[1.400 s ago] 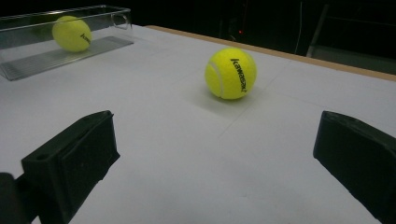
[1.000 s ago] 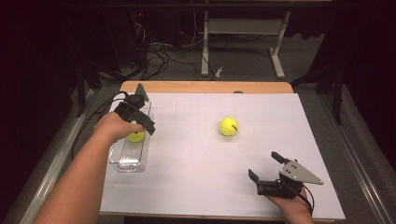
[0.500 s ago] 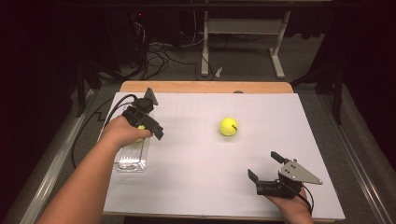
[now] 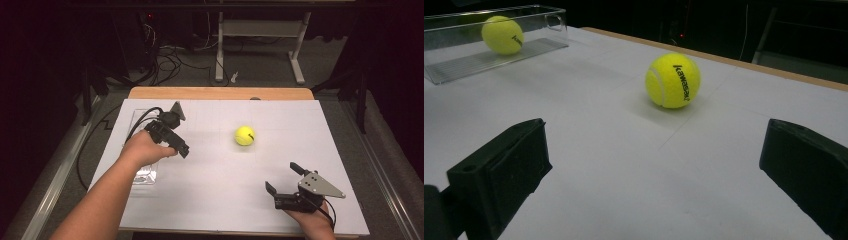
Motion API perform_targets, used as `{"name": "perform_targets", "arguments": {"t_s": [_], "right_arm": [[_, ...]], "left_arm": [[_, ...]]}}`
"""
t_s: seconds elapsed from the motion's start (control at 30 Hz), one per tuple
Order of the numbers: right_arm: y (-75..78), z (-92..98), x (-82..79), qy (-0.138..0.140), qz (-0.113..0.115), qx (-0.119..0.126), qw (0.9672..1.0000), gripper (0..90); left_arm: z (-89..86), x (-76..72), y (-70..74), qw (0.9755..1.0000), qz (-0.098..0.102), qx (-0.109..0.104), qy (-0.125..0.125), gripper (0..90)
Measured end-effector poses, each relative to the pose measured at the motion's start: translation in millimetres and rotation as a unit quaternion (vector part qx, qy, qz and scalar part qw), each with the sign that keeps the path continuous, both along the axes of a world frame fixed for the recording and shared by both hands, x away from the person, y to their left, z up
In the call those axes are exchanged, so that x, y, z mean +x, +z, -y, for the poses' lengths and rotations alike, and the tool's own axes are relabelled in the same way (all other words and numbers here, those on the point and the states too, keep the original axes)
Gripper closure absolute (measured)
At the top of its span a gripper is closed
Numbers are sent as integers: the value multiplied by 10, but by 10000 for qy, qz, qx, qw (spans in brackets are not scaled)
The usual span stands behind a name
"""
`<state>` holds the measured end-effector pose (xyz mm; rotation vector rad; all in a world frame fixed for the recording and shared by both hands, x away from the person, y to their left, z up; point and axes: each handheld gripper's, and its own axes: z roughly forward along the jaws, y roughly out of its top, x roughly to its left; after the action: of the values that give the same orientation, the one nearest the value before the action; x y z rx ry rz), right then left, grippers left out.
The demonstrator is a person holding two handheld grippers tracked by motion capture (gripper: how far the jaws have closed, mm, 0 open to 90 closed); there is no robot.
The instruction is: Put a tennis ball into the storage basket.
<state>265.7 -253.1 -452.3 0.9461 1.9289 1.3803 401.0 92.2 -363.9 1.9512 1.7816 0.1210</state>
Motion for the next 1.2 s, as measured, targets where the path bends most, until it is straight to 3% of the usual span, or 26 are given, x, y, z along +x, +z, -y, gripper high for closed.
{"name": "perform_targets", "arguments": {"t_s": [0.33,0.43,0.6,0.77,1.07,1.2], "right_arm": [[2,-15,-8,24,13,-13,10000,3],[4,-14,-10,18,14,-5,10000,3],[2,-13,-9,26,12,-13,10000,3],[1,-19,-7,37,17,-28,10000,3],[-1,-28,-7,46,18,-52,10000,3],[-1,-27,-9,44,18,-47,10000,3]], "left_arm": [[315,-142,-74,9994,-15,-67,-349,8],[398,-197,-80,9988,3,-192,-443,8],[388,-214,-133,9991,64,-111,-396,8],[342,-268,-218,9988,23,-263,-419,8],[339,-399,-343,9976,60,-332,-601,9],[297,-453,-436,9972,44,-500,-552,11]]}}
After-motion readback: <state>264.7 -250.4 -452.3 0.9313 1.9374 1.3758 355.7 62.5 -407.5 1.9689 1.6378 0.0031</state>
